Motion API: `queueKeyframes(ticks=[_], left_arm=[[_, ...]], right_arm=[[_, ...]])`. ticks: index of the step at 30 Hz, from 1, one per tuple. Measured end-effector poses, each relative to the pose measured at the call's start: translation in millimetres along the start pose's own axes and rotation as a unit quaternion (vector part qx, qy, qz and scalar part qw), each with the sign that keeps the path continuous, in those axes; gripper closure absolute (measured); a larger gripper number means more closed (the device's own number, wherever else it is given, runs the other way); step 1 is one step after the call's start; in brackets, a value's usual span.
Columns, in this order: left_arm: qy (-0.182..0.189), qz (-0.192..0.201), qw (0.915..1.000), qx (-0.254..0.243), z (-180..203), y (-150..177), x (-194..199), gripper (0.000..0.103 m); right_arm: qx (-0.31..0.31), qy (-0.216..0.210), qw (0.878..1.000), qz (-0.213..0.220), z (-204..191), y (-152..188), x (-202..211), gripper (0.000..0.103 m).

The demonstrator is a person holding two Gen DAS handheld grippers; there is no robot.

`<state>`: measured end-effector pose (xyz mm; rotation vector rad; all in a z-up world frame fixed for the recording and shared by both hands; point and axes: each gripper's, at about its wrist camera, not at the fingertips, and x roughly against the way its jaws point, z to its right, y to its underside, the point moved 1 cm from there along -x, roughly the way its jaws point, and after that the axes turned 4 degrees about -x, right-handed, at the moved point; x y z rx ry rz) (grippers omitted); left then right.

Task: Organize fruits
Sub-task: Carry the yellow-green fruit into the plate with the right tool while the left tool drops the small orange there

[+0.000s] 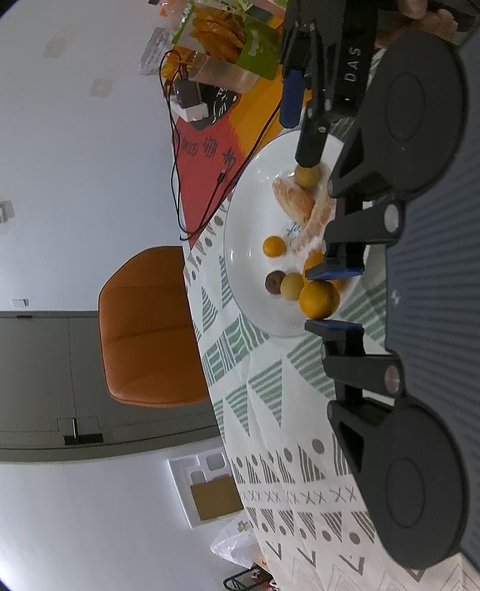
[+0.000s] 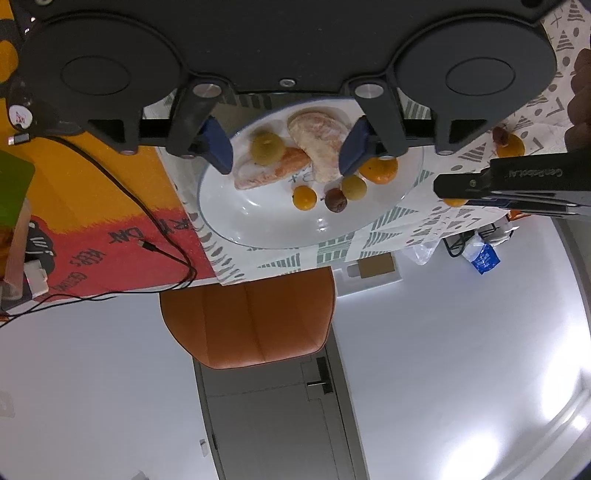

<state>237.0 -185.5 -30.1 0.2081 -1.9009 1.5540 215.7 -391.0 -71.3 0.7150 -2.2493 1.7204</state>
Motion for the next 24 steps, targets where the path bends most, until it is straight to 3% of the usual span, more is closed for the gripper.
queueKeyframes(ticks=[5, 9, 15, 20, 22, 24], left_arm=[[0.004, -0.002, 1.0000, -0.003, 6.6, -0.9, -3.9, 0.082], [0.009, 0.001, 0.9999, -0.006, 10.5, -3.5, -2.3, 0.082], [0.016, 0.018, 0.9997, -0.007, 11.7, -7.3, 6.9, 0.078], [-0.002, 0.011, 0.9999, 0.003, -2.7, -3.7, 12.4, 0.077], [-0.011, 0.007, 0.9999, 0.010, -10.4, -1.6, 15.1, 0.074], [-0.022, 0.005, 0.9996, 0.015, -17.2, 0.4, 18.1, 0.056]], right_arm=[[-0.004, 0.008, 1.000, -0.005, 2.5, 4.9, 1.5, 0.032], [-0.006, 0.006, 1.000, -0.006, 2.0, 8.4, 2.5, 0.023], [-0.007, 0.002, 1.000, -0.009, -1.5, 7.7, 2.7, 0.021], [-0.005, -0.002, 1.000, -0.014, -6.8, 9.0, 0.9, 0.019], [-0.002, -0.004, 1.000, -0.016, -10.4, 9.3, 0.5, 0.017], [-0.001, -0.005, 1.000, -0.016, -14.0, 9.0, 0.3, 0.013]])
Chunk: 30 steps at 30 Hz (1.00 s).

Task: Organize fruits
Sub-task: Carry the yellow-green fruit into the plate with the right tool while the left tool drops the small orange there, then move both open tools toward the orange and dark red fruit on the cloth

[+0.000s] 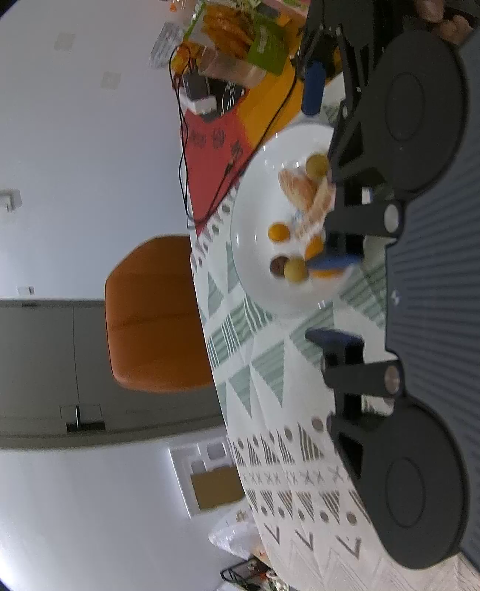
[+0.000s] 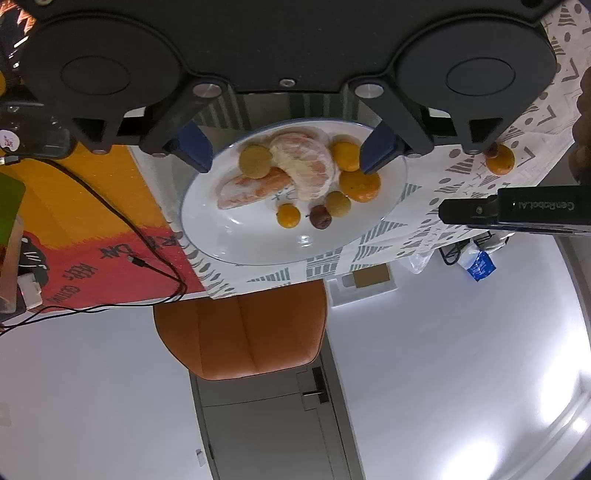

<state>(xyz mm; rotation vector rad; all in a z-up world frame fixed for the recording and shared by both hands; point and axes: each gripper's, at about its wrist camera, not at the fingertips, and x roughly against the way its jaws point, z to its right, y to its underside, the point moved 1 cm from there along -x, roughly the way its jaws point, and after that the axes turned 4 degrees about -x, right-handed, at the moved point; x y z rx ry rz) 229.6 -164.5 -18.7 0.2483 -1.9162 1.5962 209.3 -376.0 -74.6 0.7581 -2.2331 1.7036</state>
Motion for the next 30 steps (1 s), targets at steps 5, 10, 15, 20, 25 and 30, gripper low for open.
queueKeyframes(ticks=[5, 10, 15, 20, 25, 30], left_arm=[[-0.033, 0.013, 0.9993, 0.008, -16.9, 4.4, 11.4, 0.027], [-0.067, 0.022, 0.9974, 0.010, -32.8, 9.0, 19.5, 0.018], [-0.075, 0.024, 0.9963, 0.034, -49.8, 15.6, 25.6, 0.012], [-0.083, 0.025, 0.9953, 0.041, -60.7, 22.5, 31.1, 0.010], [-0.095, 0.028, 0.9935, 0.055, -74.6, 28.6, 39.3, 0.009], [-0.103, 0.033, 0.9917, 0.070, -90.6, 35.2, 48.1, 0.009]], right_arm=[[0.007, -0.006, 1.000, 0.001, -10.4, -1.7, 1.1, 0.004], [0.012, -0.011, 1.000, 0.002, -21.6, -3.2, 1.5, 0.000], [0.014, -0.013, 1.000, 0.000, -29.8, -3.4, 0.8, 0.000], [0.017, -0.016, 1.000, -0.004, -39.7, -2.4, 0.1, 0.000], [0.025, -0.022, 0.999, -0.006, -51.6, -1.5, 0.1, 0.000], [0.034, -0.028, 0.999, -0.012, -64.4, -0.3, -1.3, 0.000]])
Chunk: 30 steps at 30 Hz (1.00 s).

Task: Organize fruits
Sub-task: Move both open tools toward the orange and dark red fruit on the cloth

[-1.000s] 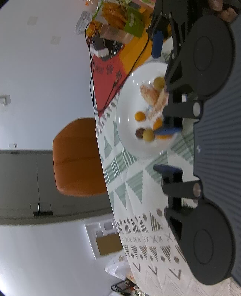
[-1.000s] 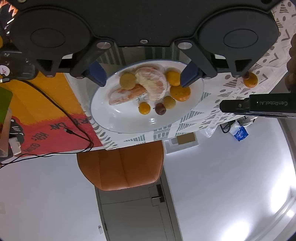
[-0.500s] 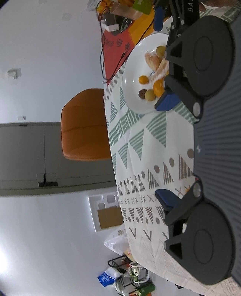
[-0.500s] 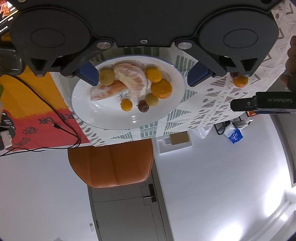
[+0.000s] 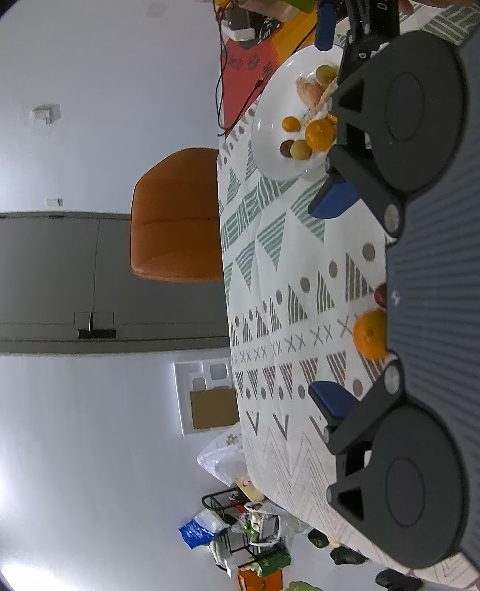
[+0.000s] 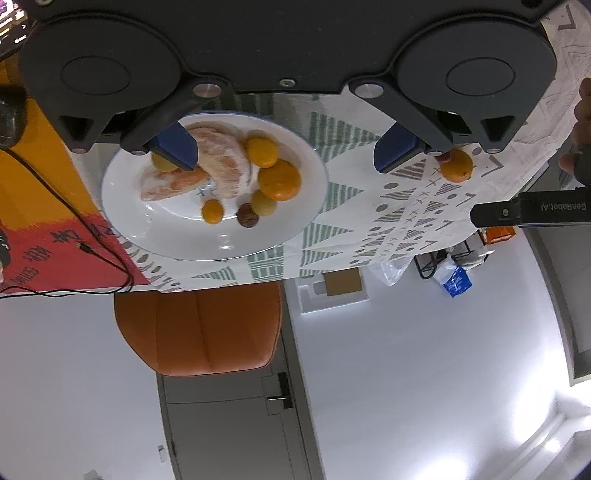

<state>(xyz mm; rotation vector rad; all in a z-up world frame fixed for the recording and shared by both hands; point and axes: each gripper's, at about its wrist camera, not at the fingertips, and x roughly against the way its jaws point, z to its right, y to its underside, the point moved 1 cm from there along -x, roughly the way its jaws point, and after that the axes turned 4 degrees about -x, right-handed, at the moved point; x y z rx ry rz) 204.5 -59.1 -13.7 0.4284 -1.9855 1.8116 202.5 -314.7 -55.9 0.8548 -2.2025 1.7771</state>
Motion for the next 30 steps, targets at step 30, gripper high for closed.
queueKeyframes(ticks=[30], left_arm=[[-0.043, -0.013, 0.9960, 0.078, -77.9, 37.7, 19.3, 0.009]], right_arm=[[0.054, -0.039, 0.997, -0.036, -68.8, 11.4, -18.8, 0.000]])
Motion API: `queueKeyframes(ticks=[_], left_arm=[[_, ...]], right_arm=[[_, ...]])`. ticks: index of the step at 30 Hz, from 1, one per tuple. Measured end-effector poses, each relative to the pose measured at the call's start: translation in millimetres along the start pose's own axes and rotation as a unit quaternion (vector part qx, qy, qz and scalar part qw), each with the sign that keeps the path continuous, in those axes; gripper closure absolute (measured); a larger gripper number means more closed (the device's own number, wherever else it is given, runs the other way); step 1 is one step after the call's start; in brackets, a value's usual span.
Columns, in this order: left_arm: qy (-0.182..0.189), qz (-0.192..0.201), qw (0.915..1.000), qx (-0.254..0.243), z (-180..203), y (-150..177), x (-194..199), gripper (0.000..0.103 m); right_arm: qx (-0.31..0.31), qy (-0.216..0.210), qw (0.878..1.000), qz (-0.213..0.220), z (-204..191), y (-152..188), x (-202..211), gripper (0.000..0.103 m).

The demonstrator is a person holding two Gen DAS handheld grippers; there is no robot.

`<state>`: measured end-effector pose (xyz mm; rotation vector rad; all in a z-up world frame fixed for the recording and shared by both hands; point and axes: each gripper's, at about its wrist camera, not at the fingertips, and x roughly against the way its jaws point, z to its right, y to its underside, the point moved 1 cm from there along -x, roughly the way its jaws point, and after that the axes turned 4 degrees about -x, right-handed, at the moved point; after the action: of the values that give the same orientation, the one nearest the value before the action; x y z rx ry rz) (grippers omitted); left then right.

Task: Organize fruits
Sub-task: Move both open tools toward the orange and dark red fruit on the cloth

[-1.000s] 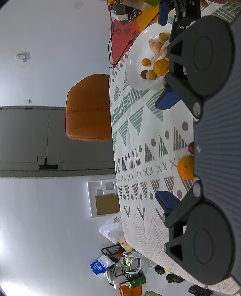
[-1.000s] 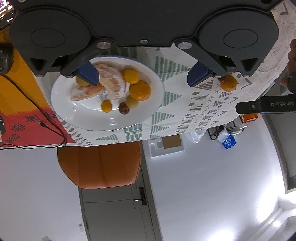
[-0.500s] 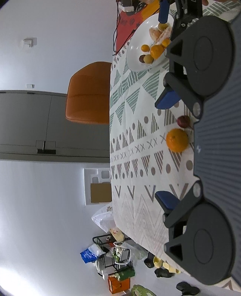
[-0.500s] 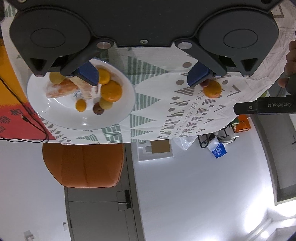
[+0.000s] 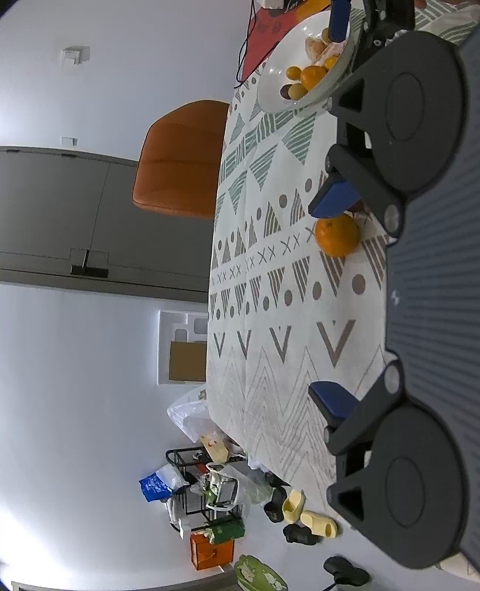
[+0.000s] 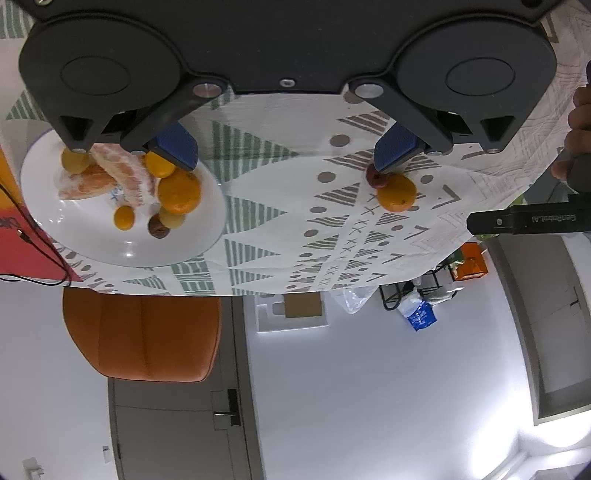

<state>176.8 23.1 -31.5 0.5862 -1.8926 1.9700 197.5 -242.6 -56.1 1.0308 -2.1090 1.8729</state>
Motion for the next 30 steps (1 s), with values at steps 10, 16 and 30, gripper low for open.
queueKeyframes(ticks=[10, 16, 30], left_arm=[[-0.001, -0.010, 0.9999, 0.010, -7.7, 7.5, -2.9, 0.009], [0.000, -0.017, 0.9998, 0.010, -9.7, 13.0, -7.4, 0.009], [0.016, -0.041, 0.9986, 0.028, -17.2, 15.4, -24.2, 0.009]], right_arm=[[0.016, -0.016, 1.000, -0.016, -15.6, -1.3, -14.5, 0.000], [0.023, -0.030, 0.999, -0.024, -22.0, -6.2, -27.3, 0.000], [0.074, -0.080, 0.993, -0.045, -41.4, -15.5, -54.3, 0.012]])
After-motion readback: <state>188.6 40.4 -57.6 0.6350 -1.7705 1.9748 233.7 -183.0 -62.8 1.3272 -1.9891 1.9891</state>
